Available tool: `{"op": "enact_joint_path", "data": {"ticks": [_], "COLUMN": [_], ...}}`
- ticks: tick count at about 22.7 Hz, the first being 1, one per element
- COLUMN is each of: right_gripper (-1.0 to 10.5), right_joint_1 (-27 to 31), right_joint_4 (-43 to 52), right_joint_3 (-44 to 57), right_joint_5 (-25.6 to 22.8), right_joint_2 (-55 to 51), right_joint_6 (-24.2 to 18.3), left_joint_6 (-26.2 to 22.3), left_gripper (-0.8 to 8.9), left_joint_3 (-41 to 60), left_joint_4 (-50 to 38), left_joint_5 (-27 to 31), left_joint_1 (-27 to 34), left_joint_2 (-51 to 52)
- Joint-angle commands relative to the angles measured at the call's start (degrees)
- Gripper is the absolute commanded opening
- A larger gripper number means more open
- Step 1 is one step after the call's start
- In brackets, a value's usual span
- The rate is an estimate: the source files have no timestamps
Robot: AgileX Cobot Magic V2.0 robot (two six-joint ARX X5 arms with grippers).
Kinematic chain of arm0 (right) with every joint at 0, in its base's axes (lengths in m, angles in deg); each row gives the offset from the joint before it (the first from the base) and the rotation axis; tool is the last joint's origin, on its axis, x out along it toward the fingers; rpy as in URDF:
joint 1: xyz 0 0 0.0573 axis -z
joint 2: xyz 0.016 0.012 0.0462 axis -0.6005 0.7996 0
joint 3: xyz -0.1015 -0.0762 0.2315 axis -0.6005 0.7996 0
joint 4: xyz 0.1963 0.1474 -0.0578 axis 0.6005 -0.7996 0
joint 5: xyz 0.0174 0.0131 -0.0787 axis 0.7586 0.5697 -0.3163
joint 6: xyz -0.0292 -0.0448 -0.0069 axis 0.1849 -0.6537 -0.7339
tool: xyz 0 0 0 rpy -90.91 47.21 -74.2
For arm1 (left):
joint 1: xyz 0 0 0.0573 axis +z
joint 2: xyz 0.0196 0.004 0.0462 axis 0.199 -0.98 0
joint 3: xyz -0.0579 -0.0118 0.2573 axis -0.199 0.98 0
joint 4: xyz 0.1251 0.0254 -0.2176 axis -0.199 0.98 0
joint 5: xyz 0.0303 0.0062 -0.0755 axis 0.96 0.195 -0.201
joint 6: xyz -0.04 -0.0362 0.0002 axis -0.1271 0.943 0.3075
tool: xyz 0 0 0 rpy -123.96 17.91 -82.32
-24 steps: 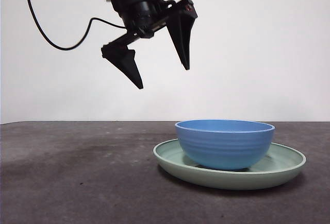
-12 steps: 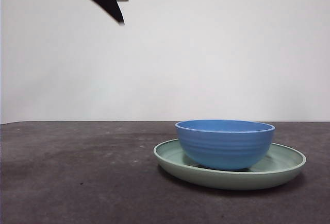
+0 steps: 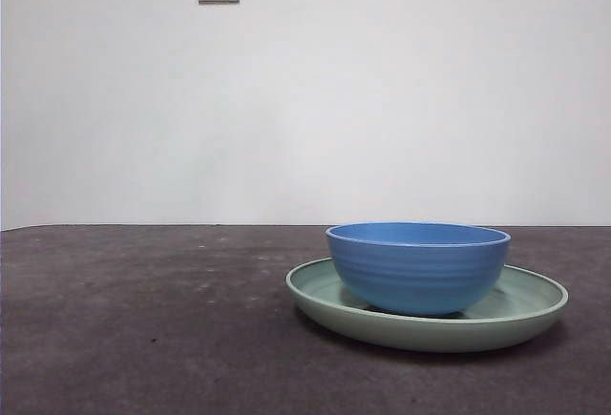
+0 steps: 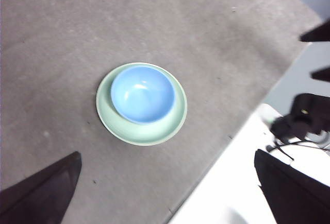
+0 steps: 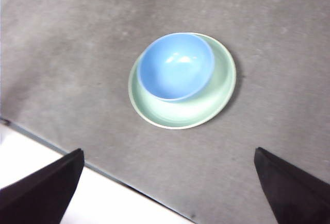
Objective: Pick up the blue bowl, put it on the green plate, put it on desk
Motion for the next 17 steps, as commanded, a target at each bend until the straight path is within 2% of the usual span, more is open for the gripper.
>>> {"op": "enact_joint_path", "data": {"ticks": [1,7,9,14,17], "right_gripper": [6.4,6.4,6.4,6.4,6.4], "right_joint_1": [-0.3,-0.4,-0.5,-0.8,-0.8], "right_joint_4": [0.4,0.5,0.6,0.6,0.6], "right_joint_3": [-1.1,-1.1,-1.1,-1.1,-1.1], "right_joint_5": [2.0,7.6,7.5,7.5,7.5], "right_joint_2": [0.0,0.0,0.0,0.0,0.0], "right_joint_6": [0.5,0.5,0.5,0.5,0.8], "left_joint_6": [2.7,3.7,4.8,10.2,11.4], "left_gripper": [6.61,6.61,6.61,6.61,6.61], "left_joint_3": [5.4,19.2,21.8,24.4,24.6], "left_joint_4": [2.4,2.4,2.4,2.4,2.4], "left_joint_5": [-0.2,0.9,3.7,15.9,19.1], "left_joint_1": [-1.6,-1.8,-1.8,-1.7,-1.8], "left_joint_2": [6.8,23.7,28.9,40.5,45.4]}}
